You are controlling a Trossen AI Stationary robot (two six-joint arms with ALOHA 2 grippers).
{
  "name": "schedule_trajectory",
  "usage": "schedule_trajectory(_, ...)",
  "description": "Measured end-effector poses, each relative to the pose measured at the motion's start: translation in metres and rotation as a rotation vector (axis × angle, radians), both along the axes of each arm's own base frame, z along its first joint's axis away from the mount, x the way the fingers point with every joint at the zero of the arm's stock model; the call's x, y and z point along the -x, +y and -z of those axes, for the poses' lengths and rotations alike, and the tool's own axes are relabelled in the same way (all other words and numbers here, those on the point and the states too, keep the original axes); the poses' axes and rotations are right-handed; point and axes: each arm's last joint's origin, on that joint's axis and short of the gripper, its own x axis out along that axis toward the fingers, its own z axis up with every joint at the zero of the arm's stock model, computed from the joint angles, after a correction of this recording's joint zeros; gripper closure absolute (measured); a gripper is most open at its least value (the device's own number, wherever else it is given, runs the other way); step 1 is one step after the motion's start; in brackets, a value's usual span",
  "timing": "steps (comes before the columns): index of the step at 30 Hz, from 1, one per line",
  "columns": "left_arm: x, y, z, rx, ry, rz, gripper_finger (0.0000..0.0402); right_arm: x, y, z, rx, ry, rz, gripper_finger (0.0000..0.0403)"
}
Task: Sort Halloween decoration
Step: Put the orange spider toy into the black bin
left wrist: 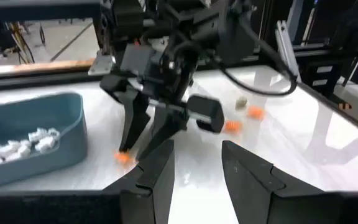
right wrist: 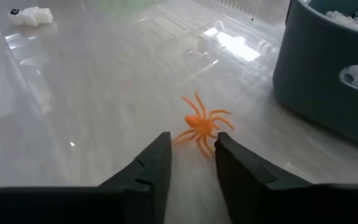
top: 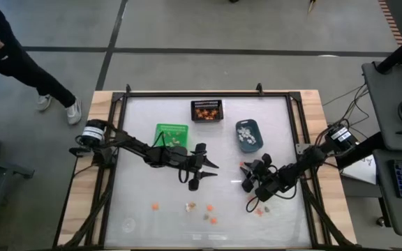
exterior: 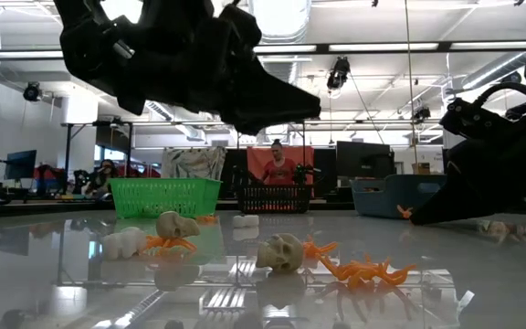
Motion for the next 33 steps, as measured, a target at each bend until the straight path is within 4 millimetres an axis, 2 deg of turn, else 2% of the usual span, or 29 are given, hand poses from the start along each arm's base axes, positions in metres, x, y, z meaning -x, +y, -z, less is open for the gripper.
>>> schedule_trajectory(6,-0.001,0.0,0.0,0.003,-0.008,-0.001,0.0286,0.0,0.0,0.0,0.002,0.004,-0.006,0.0337)
schedule_trajectory(16,-0.001,0.0,-0.001,0.004,-0.018,0.0,0.0286,-0.005,0.003,-0.005,0.051,0.026,-0.061,0.039)
schedule_trajectory(26,-0.001,0.0,-0.001,0.005,-0.018,-0.001,0.0286,-0.007,0.004,-0.006,0.056,0.02,-0.064,0.0394)
schedule_trajectory(33,-0.001,0.0,-0.001,0.005,-0.019,-0.001,0.0286,-0.013,0.009,-0.022,0.07,-0.014,-0.102,0.0394)
